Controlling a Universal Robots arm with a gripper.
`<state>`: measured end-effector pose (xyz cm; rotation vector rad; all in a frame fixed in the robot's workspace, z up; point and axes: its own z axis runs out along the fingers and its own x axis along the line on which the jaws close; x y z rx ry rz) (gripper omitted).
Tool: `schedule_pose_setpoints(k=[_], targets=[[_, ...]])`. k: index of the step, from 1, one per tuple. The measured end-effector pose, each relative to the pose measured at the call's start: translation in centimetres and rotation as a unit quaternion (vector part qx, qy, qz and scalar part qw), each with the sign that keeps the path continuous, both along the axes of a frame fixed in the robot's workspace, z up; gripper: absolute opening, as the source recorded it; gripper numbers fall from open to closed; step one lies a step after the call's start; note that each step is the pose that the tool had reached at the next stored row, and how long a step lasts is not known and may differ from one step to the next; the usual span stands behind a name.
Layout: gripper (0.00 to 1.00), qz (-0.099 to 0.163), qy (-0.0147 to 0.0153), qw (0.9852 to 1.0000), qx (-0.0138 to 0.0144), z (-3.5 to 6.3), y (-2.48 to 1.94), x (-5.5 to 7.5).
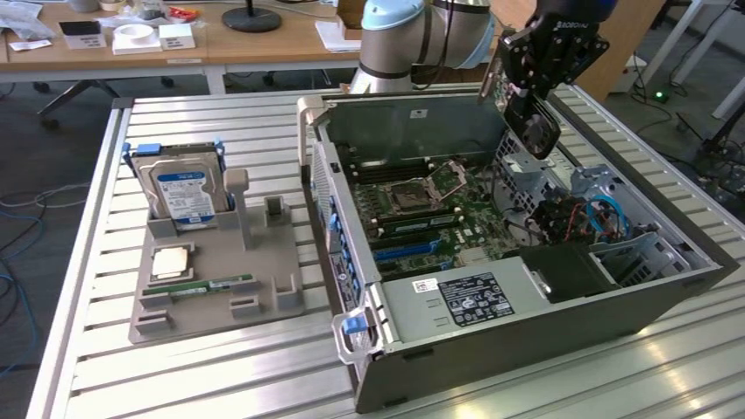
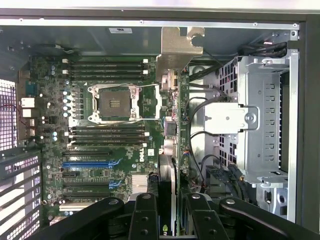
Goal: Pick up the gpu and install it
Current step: 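Insert the gpu into the slot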
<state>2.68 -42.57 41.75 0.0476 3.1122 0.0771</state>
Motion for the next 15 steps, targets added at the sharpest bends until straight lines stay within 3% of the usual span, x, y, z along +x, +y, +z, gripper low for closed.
schedule_pose_setpoints(k=[7, 15], targets=[[0.26, 0.003, 0.0000, 1.0000, 0.0000, 0.00, 0.00, 0.00], [0.26, 0.033, 0.0000, 0.9995, 0.0000, -0.03, 0.00, -0.04]])
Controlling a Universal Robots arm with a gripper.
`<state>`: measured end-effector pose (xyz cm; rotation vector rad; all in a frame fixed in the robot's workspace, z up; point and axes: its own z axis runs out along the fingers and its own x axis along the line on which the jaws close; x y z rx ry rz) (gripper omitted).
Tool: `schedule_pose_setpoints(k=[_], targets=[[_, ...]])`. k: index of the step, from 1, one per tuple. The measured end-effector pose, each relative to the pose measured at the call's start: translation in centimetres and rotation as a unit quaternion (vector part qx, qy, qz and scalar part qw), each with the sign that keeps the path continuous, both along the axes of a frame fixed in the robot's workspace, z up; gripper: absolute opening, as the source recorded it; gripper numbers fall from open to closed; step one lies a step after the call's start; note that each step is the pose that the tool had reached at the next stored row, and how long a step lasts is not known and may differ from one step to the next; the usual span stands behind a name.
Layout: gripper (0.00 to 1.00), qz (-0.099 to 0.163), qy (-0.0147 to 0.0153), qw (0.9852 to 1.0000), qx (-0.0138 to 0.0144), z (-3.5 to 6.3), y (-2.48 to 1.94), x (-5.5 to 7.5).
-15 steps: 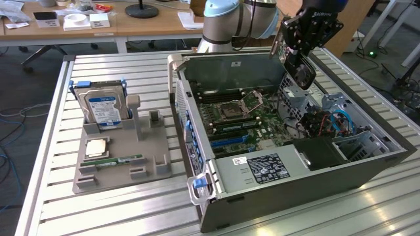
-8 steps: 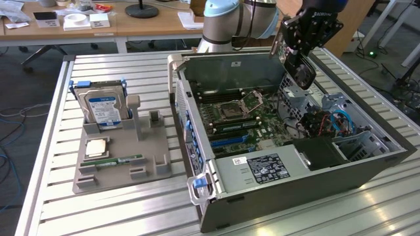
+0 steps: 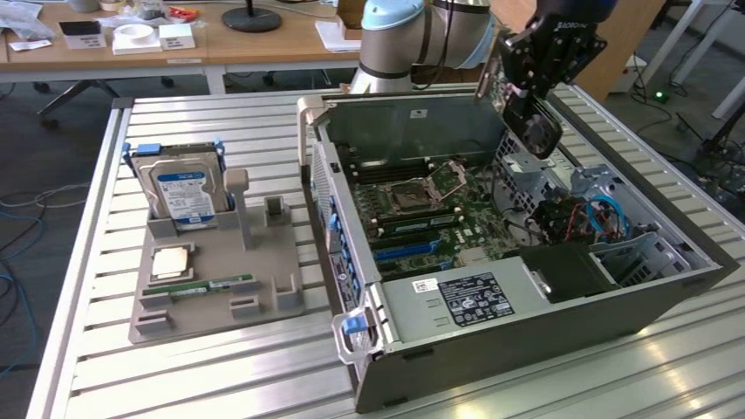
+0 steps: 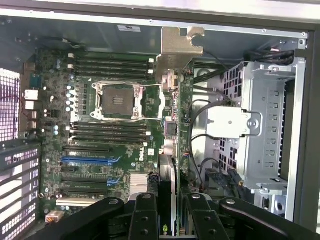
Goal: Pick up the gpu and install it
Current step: 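Insert the gpu into the slot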
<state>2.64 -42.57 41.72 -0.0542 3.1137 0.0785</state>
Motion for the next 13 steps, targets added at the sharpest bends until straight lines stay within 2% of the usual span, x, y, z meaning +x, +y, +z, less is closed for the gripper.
schedule_pose_setpoints(k=[6, 10, 13], targets=[[0.26, 0.043, 0.0000, 0.9991, -0.0006, -0.01, 0.00, -0.04], [0.26, 0.079, 0.0000, 0.9969, -0.0006, -0.04, 0.00, -0.03], [0.26, 0.105, 0.0000, 0.9944, -0.0006, -0.05, 0.00, -0.03]])
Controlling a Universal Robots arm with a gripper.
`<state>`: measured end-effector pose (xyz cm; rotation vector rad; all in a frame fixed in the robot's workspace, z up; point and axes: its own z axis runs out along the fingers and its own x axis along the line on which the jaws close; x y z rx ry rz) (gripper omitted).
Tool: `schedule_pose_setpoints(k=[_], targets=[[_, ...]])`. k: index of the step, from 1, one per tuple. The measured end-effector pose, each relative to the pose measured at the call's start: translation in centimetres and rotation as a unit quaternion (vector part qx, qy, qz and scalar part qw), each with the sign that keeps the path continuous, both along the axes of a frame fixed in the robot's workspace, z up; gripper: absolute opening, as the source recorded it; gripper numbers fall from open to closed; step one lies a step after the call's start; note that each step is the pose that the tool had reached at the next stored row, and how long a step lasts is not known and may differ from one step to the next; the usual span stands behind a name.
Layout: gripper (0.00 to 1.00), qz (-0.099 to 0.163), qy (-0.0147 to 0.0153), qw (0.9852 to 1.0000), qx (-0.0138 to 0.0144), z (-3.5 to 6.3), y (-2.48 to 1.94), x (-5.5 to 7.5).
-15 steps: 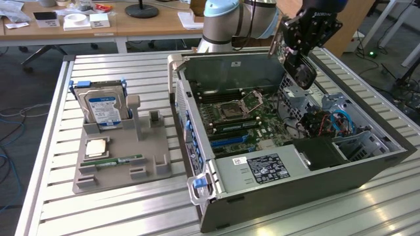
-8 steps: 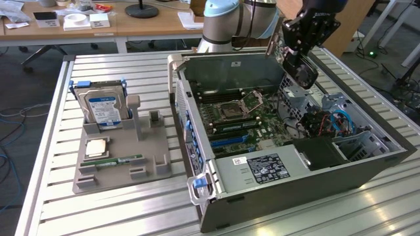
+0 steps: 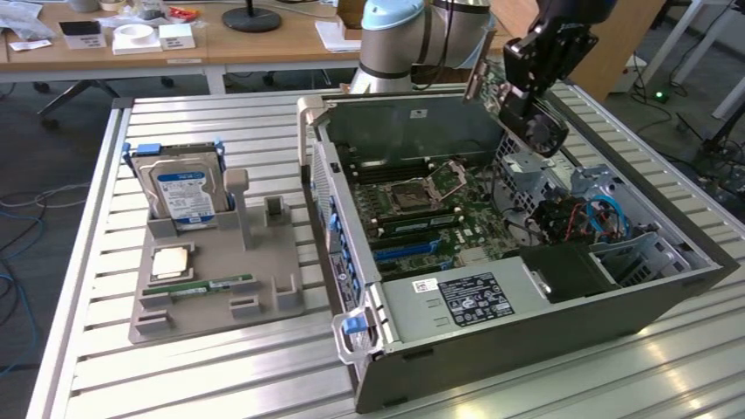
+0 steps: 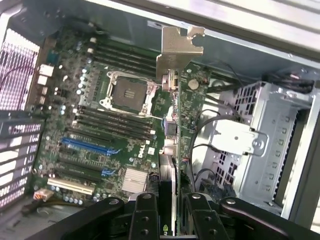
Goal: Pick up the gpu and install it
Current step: 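Insert the gpu into the slot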
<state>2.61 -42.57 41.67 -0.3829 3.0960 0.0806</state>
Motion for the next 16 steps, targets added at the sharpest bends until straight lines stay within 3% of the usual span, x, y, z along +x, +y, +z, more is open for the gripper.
schedule_pose_setpoints(k=[4, 8, 12, 16], targets=[[0.26, 0.037, 0.0000, 0.9993, 0.0000, -0.02, 0.00, 0.00], [0.26, 0.073, 0.0000, 0.9973, 0.0000, -0.02, 0.00, 0.00], [0.26, 0.109, 0.0000, 0.9940, 0.0000, -0.03, 0.00, 0.00], [0.26, 0.145, 0.0000, 0.9894, 0.0000, -0.04, 0.00, 0.00]])
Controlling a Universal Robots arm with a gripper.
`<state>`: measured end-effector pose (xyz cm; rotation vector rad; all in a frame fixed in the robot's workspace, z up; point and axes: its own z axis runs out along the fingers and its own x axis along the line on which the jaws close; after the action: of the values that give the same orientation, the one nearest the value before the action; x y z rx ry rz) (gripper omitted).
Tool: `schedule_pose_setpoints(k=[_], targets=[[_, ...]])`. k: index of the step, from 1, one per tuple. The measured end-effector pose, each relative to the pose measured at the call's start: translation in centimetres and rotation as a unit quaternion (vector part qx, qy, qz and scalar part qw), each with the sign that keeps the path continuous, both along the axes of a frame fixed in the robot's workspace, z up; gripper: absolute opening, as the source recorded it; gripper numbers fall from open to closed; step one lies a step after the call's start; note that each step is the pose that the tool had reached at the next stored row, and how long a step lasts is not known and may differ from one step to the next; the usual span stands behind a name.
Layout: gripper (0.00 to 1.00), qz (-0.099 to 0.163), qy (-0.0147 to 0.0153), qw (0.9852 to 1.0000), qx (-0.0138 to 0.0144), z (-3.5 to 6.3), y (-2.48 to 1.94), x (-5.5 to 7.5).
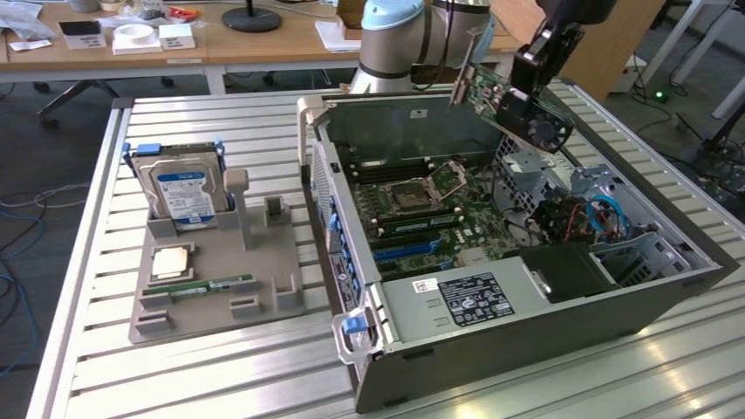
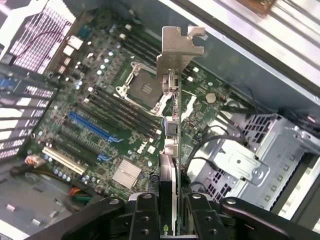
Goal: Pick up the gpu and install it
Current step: 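Insert the gpu into the slot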
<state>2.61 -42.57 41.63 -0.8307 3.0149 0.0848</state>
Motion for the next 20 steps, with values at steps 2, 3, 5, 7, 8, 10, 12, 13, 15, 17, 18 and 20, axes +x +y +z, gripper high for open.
schedule_pose_setpoints(k=[2, 3, 5, 7, 8, 10, 12, 13, 15, 17, 18, 20], targets=[[0.26, 0.019, 0.0000, 0.9998, 0.0000, 0.00, 0.00, 0.00], [0.26, 0.027, 0.0000, 0.9996, 0.0000, -0.01, 0.00, 0.00], [0.26, 0.045, 0.0000, 0.9990, 0.0000, -0.01, 0.00, 0.00], [0.26, 0.063, 0.0000, 0.9980, 0.0000, -0.01, 0.00, 0.00], [0.26, 0.072, 0.0000, 0.9974, 0.0000, -0.01, 0.00, 0.00], [0.26, 0.091, 0.0000, 0.9958, 0.0000, -0.02, 0.00, 0.00], [0.26, 0.109, 0.0000, 0.9940, 0.0000, -0.02, 0.00, 0.00], [0.26, 0.118, 0.0000, 0.9930, 0.0000, -0.02, 0.00, 0.00], [0.26, 0.136, 0.0000, 0.9907, 0.0000, -0.02, 0.00, 0.00], [0.26, 0.154, 0.0000, 0.9881, 0.0000, -0.02, 0.00, 0.00], [0.26, 0.163, 0.0000, 0.9866, 0.0000, -0.03, 0.00, 0.00], [0.26, 0.181, 0.0000, 0.9835, 0.0000, -0.03, 0.00, 0.00]])
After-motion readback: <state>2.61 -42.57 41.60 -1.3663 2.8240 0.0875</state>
